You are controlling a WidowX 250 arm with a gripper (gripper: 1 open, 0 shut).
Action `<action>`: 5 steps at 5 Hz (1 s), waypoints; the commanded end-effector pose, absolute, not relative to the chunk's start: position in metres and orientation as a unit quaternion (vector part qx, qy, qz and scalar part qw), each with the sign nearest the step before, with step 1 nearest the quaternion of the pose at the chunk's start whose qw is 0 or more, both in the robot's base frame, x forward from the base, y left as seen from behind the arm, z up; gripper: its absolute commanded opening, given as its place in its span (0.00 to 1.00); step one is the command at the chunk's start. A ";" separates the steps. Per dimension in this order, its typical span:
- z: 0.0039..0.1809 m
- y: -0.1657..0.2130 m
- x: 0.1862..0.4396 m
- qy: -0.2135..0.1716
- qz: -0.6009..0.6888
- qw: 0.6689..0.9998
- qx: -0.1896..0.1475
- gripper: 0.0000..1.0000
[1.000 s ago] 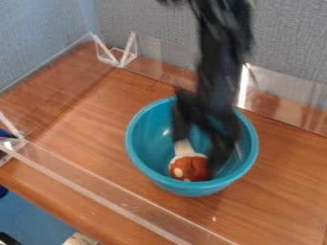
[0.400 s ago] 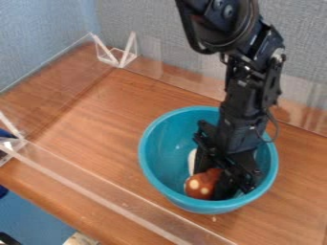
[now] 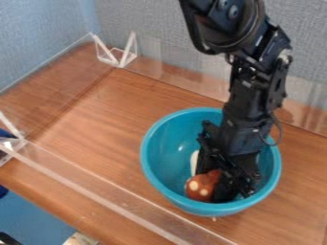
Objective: Remove the mushroom from inside the blue bowl and put it on the table
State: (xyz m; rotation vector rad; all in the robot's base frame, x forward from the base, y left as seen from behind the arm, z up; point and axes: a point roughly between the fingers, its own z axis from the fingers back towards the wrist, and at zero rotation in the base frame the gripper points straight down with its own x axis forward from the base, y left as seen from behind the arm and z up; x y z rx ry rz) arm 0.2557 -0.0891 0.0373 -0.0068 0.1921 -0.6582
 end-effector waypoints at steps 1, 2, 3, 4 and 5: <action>0.047 -0.076 0.271 0.067 -0.347 0.936 0.001 0.00; 0.056 -0.078 0.270 0.065 -0.361 0.930 0.006 0.00; 0.064 -0.079 0.270 0.062 -0.373 0.926 0.008 0.00; 0.072 -0.079 0.270 0.060 -0.385 0.921 0.010 0.00; 0.070 -0.070 0.265 0.052 -0.374 0.926 0.013 0.00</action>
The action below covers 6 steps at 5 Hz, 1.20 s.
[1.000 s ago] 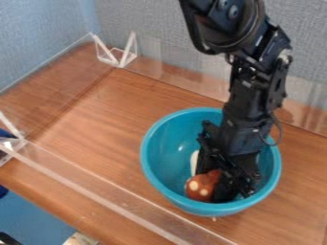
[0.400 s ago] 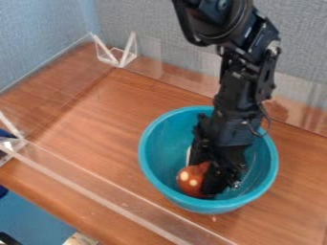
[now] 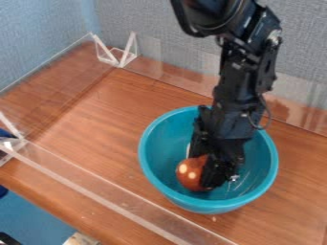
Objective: Remove the mushroom from inside the blue bowl and put it on the table
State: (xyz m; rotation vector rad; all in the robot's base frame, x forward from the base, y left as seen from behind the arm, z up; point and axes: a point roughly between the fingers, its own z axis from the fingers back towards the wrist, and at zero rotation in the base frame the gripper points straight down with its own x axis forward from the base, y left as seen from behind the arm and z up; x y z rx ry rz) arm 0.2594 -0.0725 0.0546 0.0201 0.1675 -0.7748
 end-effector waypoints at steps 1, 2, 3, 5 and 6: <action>0.064 -0.062 0.262 0.047 -0.364 0.930 0.014 0.00; 0.062 -0.062 0.258 0.045 -0.381 0.923 0.013 0.00; 0.061 -0.062 0.256 0.042 -0.397 0.917 0.012 0.00; 0.079 -0.034 0.271 0.032 -0.422 0.906 0.009 0.00; 0.116 -0.020 0.283 0.007 -0.372 0.928 0.014 0.00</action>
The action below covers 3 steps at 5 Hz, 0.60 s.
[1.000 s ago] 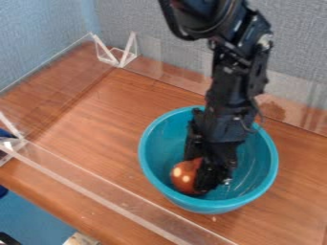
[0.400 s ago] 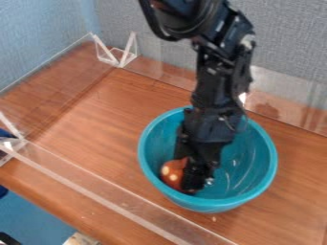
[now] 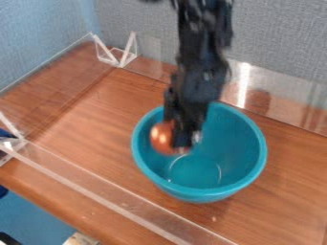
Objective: Remove the mushroom from inside the blue bowl and put it on the table
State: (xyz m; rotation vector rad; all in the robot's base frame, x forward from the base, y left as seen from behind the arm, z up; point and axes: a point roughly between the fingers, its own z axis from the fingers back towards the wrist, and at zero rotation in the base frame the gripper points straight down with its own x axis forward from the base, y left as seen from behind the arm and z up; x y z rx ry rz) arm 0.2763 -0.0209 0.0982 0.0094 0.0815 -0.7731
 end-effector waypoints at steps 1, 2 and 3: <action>0.163 0.015 0.306 -0.006 -0.298 0.954 0.029 0.00; 0.155 0.030 0.312 -0.004 -0.309 0.951 0.030 0.00; 0.146 0.045 0.318 -0.001 -0.317 0.948 0.030 0.00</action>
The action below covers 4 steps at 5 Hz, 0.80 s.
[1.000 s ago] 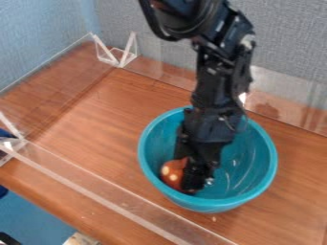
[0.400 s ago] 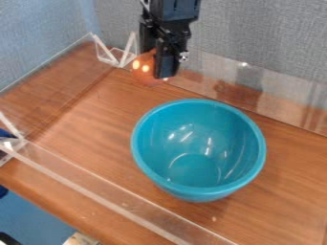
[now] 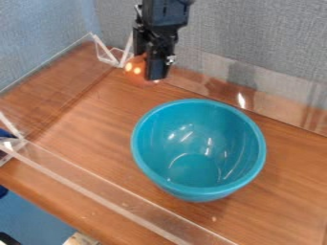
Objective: Remove the mushroom from inside the blue bowl and put it on the table
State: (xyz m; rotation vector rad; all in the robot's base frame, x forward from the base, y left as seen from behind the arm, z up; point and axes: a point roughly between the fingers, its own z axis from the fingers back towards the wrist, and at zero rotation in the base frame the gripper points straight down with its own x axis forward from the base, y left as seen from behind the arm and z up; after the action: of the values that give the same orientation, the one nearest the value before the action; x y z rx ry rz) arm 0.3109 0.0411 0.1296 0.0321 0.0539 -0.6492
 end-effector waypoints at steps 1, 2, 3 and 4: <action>0.140 0.054 0.326 0.000 -0.327 0.945 0.031 0.00; 0.141 0.069 0.319 -0.003 -0.347 0.937 0.033 0.00; 0.140 0.082 0.313 -0.004 -0.366 0.930 0.035 0.00; 0.149 0.078 0.305 -0.004 -0.352 0.935 0.038 0.00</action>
State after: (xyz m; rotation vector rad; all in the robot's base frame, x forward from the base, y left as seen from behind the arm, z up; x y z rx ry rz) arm 0.3040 0.0782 0.1306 0.0402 0.0410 -0.7185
